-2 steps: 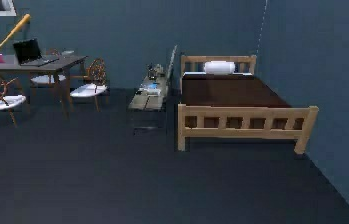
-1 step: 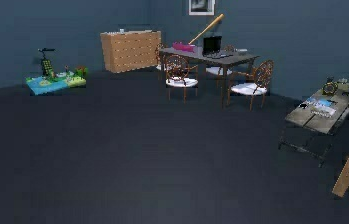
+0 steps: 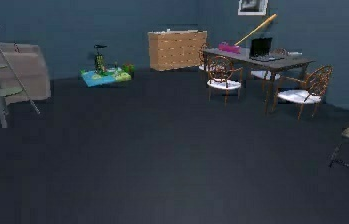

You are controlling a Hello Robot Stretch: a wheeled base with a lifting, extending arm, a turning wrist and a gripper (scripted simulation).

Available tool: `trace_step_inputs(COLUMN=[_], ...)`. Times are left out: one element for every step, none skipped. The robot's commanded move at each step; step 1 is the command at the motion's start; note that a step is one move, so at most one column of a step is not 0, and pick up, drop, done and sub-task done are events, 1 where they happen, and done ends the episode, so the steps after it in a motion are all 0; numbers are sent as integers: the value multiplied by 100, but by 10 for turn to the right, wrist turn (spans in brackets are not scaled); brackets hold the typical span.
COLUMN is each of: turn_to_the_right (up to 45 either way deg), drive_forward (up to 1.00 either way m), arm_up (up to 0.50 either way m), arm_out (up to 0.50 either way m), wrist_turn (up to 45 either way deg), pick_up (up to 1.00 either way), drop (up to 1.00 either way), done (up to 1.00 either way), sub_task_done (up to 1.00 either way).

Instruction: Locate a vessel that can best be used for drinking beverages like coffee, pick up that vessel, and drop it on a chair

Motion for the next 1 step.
trace_step_inputs(turn_to_the_right=[0], drive_forward=[100], arm_up=[0], arm_out=[0], wrist_turn=[0], pick_up=[0], drop=[0], done=[0], sub_task_done=[0])
